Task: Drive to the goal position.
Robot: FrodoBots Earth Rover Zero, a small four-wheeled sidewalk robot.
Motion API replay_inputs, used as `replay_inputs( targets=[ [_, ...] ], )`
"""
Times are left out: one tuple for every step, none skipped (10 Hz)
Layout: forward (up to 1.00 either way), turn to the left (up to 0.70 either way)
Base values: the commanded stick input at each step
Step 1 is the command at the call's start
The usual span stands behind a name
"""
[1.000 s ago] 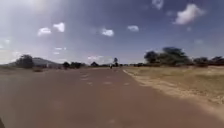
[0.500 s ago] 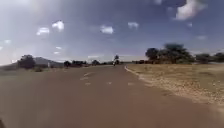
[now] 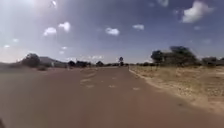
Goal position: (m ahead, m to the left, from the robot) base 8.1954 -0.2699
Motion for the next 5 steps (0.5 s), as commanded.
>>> replay_inputs(
  targets=[
    [0.85,-0.12],
    [0.85,-0.01],
    [0.85,0.00],
    [0.85,0.00],
    [0.85,0.00]
  ],
)
